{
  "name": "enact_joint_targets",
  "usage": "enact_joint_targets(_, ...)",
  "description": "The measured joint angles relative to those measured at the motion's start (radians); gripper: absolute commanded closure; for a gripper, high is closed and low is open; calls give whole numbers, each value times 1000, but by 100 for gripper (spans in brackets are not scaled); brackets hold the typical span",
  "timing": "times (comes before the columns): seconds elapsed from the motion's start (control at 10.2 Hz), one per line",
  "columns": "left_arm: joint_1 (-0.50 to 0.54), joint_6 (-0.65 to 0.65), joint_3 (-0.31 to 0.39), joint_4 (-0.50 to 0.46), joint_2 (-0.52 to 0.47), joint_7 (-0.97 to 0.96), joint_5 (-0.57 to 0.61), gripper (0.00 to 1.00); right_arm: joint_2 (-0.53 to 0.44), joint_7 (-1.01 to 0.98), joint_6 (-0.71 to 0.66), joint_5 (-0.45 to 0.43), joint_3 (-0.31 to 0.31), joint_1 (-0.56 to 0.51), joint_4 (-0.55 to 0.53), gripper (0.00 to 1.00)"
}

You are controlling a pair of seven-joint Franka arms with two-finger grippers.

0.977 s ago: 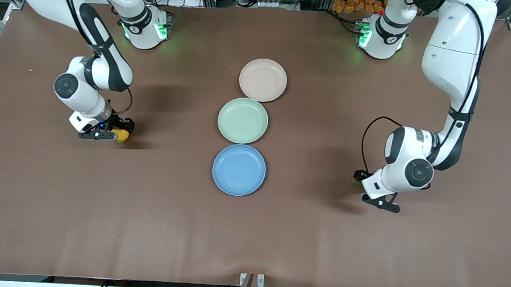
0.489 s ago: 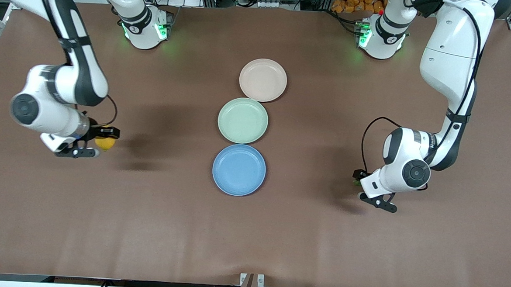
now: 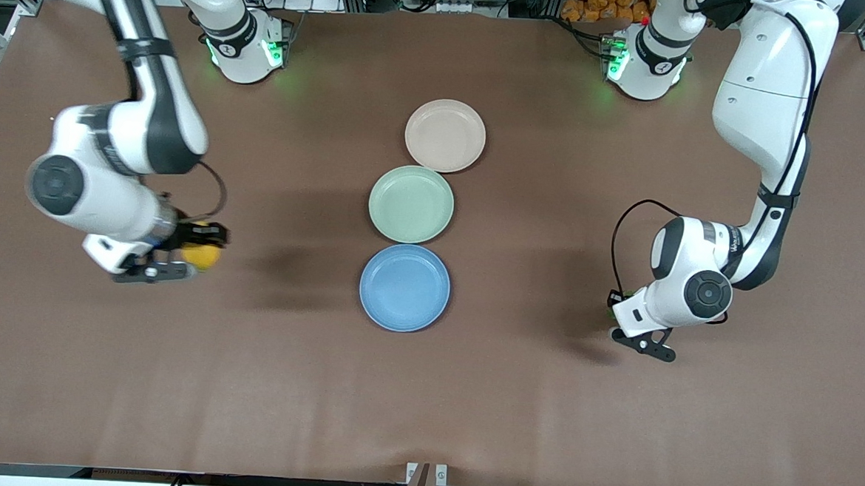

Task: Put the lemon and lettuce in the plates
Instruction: 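Carry the lemon with the right gripper over the blue plate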

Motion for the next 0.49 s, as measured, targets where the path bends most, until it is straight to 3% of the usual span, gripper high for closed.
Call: enact_joint_targets(0.49,-2,9,-3,23,-37,-42,0,100,253,301,56,149,2,206,228,100)
